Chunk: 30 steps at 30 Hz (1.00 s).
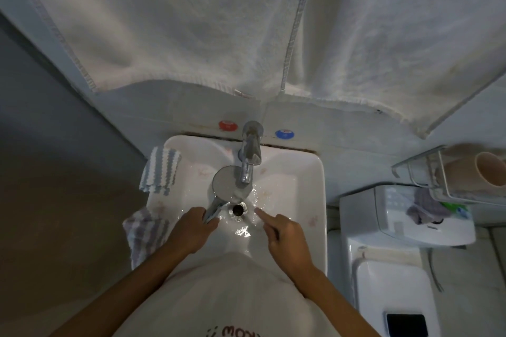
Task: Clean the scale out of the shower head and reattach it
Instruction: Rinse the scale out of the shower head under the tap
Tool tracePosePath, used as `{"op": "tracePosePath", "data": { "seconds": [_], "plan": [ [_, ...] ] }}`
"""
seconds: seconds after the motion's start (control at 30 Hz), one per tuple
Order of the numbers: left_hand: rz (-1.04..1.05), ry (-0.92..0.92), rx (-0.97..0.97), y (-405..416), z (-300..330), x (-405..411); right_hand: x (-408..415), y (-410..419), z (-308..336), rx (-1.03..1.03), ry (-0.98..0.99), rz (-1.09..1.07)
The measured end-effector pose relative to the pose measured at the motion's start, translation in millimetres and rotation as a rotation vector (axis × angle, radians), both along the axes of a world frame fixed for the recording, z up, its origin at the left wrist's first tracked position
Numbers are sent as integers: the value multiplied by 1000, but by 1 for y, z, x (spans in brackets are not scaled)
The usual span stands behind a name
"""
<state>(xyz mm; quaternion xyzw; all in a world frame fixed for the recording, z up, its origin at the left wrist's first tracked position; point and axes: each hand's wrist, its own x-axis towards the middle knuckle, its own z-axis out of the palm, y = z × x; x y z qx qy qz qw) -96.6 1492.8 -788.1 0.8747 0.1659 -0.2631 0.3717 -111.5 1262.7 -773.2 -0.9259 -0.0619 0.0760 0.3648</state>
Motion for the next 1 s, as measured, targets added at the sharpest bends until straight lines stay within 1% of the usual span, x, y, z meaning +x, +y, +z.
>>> {"op": "tracePosePath", "data": {
  "seconds": [0.07,0.2,0.33,0.47,0.6,0.63,0.77,0.93,1.0],
  "plan": [
    [-3,1,-4,-1,1,0,2,-3,-1,-19,-10,-41],
    [47,34,-53,0,1,2,-3,1,2,13,13,85],
    [113,63,-118,0,4,0,1,-5,0,-38,-17,-33],
    [113,68,-135,0,7,-1,-3,-1,1,15,-2,57],
    [69,60,-123,-2,10,-2,1,-5,-3,-12,-17,-109],
    [50,60,-119,-3,11,-2,1,-6,-3,-10,-19,-121],
    [9,51,-88,-5,12,-4,-1,-5,-2,25,-24,-51],
    [-54,50,-54,-6,7,-6,2,-6,-6,-43,-2,-152],
    [-80,52,-32,-7,6,-7,2,-4,-5,-12,-10,-98]
  ]
}}
